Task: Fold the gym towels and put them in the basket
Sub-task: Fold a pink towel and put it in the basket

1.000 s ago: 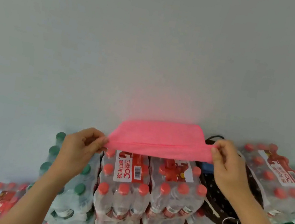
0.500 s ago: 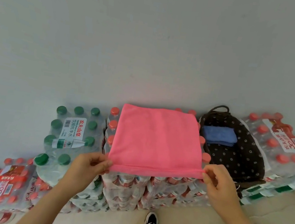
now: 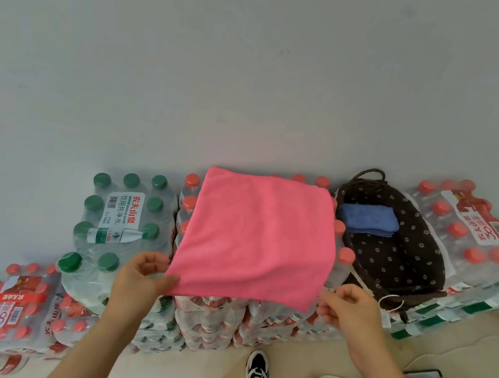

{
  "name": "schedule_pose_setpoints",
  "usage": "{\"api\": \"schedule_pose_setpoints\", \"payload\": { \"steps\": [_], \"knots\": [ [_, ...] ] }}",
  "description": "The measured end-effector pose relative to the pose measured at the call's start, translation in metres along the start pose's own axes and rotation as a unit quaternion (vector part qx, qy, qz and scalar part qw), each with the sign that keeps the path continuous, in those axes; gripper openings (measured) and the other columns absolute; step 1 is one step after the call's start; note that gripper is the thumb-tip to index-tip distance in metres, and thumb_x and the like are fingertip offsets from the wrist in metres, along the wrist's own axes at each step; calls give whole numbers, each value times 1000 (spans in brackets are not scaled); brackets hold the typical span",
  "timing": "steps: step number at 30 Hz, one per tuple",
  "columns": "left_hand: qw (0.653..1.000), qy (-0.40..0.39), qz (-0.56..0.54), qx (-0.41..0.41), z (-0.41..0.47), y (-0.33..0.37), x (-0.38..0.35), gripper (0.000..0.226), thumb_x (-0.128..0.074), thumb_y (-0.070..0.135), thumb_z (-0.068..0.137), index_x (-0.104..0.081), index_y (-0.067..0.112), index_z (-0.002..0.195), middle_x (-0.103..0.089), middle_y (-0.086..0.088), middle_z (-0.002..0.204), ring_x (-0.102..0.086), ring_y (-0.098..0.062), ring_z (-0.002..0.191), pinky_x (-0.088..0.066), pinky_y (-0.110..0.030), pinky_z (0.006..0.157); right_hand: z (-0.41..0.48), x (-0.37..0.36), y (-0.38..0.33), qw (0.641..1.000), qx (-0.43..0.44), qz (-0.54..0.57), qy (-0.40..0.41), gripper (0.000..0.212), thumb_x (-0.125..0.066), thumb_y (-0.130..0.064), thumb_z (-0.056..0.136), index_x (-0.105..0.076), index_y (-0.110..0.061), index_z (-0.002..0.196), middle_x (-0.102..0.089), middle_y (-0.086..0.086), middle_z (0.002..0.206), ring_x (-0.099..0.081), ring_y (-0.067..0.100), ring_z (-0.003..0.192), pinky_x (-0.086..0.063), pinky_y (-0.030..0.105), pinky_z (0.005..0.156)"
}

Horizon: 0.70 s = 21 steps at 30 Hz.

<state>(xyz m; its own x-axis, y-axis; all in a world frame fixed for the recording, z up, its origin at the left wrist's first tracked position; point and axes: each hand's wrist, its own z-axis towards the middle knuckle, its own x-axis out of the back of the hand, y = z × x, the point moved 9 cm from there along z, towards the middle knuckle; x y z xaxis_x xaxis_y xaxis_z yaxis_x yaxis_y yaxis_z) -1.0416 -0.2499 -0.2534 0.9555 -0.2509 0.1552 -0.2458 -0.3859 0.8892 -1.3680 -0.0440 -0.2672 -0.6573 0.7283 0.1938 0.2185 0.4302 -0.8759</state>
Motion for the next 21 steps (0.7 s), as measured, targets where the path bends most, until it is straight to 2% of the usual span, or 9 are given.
{"api": "schedule_pose_setpoints", "payload": {
  "steps": [2, 4, 6, 8, 11, 13, 15, 18, 21],
  "knots": [
    [998, -42, -7, 39, 2, -4, -2, 27, -73, -10, 73, -64, 6, 93, -67, -15, 88, -61, -28, 76, -53, -44, 79, 0, -5, -8, 991, 39, -125, -11, 28, -68, -3, 81, -49, -9, 62, -57, 8, 54, -54, 18, 53, -49, 37, 57],
    [996, -80, 26, 43, 2, 2, -4, 26, -71, -10, 73, -66, 6, 93, -69, -15, 87, -60, -22, 68, -54, -31, 62, -2, -17, -38, 962, 123, -244, -13, 29, -68, -7, 80, -46, -12, 60, -50, 1, 54, -46, 13, 53, -46, 38, 59],
    [992, -111, 52, 34, 1, 9, -7, 32, -70, -9, 72, -69, 12, 96, -72, -12, 93, -59, -17, 64, -47, -22, 53, -6, -47, -79, 931, 203, -298, -58, 21, -66, -9, 82, -51, -12, 69, -53, -1, 62, -46, 12, 58, -44, 33, 61],
    [988, -141, 53, 24, 0, 15, -11, 41, -68, -7, 70, -68, 21, 100, -71, -11, 98, -58, -16, 64, -46, -25, 56, -10, -97, -120, 886, 281, -342, -141, 9, -61, -8, 85, -58, -16, 82, -62, -5, 79, -55, 11, 72, -48, 31, 70],
    [981, -181, 65, -9, -5, 23, -18, 51, -62, -12, 73, -66, 28, 104, -71, -3, 97, -54, -17, 68, -46, -32, 63, -14, -183, -160, 770, 400, -428, -254, 38, -48, 2, 86, -62, -21, 113, -63, -5, 115, -57, 13, 103, -46, 33, 93],
    [977, -189, 89, -29, -8, 26, -20, 55, -60, -12, 74, -66, 32, 106, -70, 2, 103, -52, -17, 71, -46, -35, 64, -14, -237, -171, 679, 455, -491, -301, 57, -45, 8, 81, -56, -25, 125, -58, -2, 128, -50, 19, 118, -42, 37, 99],
    [975, -189, 115, -32, -7, 26, -19, 56, -59, -9, 74, -66, 36, 108, -66, 0, 108, -53, -15, 72, -49, -33, 64, -17, -281, -172, 585, 484, -553, -343, 65, -45, 10, 76, -53, -27, 128, -57, -2, 125, -46, 22, 117, -44, 41, 95],
    [963, -194, 182, -43, -3, 30, -15, 63, -55, -3, 67, -64, 43, 110, -62, -5, 109, -60, -24, 82, -55, -35, 67, -26, -324, -153, 438, 489, -635, -407, 60, -50, 3, 77, -52, -30, 127, -55, -4, 122, -43, 21, 116, -43, 38, 84],
    [953, -207, 213, -57, -2, 37, -15, 68, -52, 2, 62, -62, 44, 115, -61, 9, 119, -61, -18, 95, -57, -37, 77, -32, -344, -127, 347, 467, -671, -459, 47, -53, -3, 78, -59, -31, 115, -57, -9, 111, -48, 19, 112, -42, 44, 86]
  ]
}}
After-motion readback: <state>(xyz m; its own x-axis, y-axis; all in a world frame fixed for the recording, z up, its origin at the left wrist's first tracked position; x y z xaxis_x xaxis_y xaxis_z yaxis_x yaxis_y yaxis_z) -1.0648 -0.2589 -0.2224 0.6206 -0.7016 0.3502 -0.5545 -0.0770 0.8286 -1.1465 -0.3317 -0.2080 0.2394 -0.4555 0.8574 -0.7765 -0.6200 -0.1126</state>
